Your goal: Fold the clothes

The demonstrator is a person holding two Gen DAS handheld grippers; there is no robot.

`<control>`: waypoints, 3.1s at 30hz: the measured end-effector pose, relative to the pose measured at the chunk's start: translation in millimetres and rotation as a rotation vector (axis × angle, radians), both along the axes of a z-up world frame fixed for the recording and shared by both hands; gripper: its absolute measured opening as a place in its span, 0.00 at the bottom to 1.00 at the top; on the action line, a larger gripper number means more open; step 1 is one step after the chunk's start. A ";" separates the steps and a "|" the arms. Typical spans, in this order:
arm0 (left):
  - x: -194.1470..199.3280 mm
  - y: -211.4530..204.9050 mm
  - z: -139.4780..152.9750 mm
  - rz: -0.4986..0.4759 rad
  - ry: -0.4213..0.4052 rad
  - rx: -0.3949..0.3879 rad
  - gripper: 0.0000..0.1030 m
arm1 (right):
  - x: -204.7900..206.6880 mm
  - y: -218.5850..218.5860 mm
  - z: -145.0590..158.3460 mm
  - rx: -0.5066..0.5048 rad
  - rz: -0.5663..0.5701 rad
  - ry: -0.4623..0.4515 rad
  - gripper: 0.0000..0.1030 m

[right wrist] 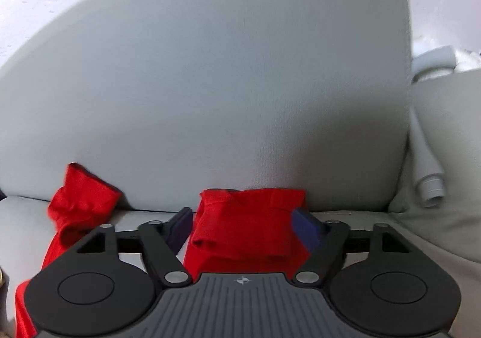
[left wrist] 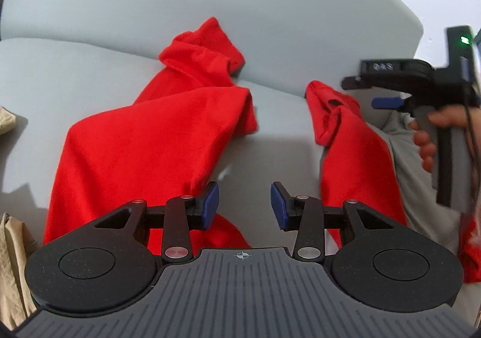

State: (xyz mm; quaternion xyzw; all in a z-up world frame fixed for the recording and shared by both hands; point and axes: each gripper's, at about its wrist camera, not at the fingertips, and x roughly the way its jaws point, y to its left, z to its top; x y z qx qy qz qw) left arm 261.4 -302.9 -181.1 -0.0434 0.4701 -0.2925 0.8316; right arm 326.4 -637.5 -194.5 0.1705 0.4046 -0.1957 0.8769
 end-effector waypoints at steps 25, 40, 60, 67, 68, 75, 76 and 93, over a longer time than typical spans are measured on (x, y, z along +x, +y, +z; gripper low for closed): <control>-0.2 3.1 -2.0 0.004 -0.001 0.016 0.42 | -0.9 28.6 124.0 -0.526 0.003 -0.219 0.04; 11.4 11.5 -7.6 0.035 0.028 0.004 0.42 | 54.7 -13.8 142.4 -0.790 -0.213 -0.106 0.04; 5.9 13.3 -2.7 0.019 0.015 0.003 0.43 | 28.0 -28.0 128.6 -0.707 -0.172 0.194 0.87; 2.1 30.0 11.1 0.043 -0.032 -0.005 0.43 | -4.1 25.8 109.1 -0.493 -0.057 0.278 0.86; 3.5 38.9 15.6 0.076 -0.053 -0.014 0.43 | -3.6 37.2 105.3 -0.456 -0.024 0.261 0.84; 19.7 95.0 29.2 0.302 -0.135 -0.038 0.43 | 52.4 136.9 75.1 -0.281 0.256 0.154 0.67; 21.7 98.4 28.8 0.315 -0.133 -0.038 0.43 | 64.7 143.7 72.4 -0.274 0.276 0.144 0.65; 49.2 153.8 22.4 0.438 -0.131 0.038 0.43 | 163.9 150.6 -24.2 0.148 -0.019 0.097 0.34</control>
